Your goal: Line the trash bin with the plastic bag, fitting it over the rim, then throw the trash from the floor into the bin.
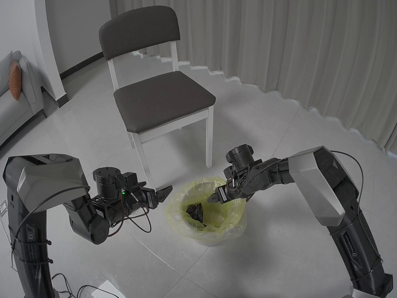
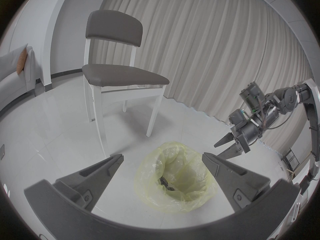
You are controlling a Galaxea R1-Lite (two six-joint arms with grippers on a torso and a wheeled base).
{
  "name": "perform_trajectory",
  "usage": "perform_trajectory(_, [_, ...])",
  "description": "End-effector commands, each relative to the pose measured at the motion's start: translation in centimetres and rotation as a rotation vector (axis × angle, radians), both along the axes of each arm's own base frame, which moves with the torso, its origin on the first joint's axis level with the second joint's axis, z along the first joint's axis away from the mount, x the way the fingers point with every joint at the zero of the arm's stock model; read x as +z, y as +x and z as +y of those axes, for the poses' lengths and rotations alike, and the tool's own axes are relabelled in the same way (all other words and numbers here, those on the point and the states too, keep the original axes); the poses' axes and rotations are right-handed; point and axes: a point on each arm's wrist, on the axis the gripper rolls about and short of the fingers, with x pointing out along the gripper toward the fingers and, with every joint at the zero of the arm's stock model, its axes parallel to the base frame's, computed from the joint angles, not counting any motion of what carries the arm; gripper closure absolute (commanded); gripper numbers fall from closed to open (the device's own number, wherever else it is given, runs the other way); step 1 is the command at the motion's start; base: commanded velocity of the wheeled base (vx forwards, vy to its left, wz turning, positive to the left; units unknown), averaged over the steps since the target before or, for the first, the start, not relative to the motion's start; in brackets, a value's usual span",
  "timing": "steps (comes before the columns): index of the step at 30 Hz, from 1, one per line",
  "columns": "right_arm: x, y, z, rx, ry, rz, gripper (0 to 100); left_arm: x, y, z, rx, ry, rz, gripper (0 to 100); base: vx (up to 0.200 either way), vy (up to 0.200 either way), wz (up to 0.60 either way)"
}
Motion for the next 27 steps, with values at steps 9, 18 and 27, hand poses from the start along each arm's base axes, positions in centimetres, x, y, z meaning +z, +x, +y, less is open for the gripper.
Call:
perform_trajectory(9, [-2.0, -1.0, 0.1, 0.017, -0.047, 0.051, 0, -0.3, -0.3, 0.0, -0.003, 0.004, 0.014, 0, 0.000, 0.000, 0.00])
perform_trajectory(18, [-3.3, -1.5, -1.1, 0.005, -0.094, 0.100, 0, -0.4, -0.5, -0.3, -0.011, 0.002, 0.007, 0, 0.000, 0.000, 0.00])
perform_trajectory(27, [2.3, -3.2, -3.5, -0.023, -0.096, 0.032, 0, 1.5, -0.8, 0.2, -0.003, -0.015, -0.032, 0, 0.000, 0.000, 0.00])
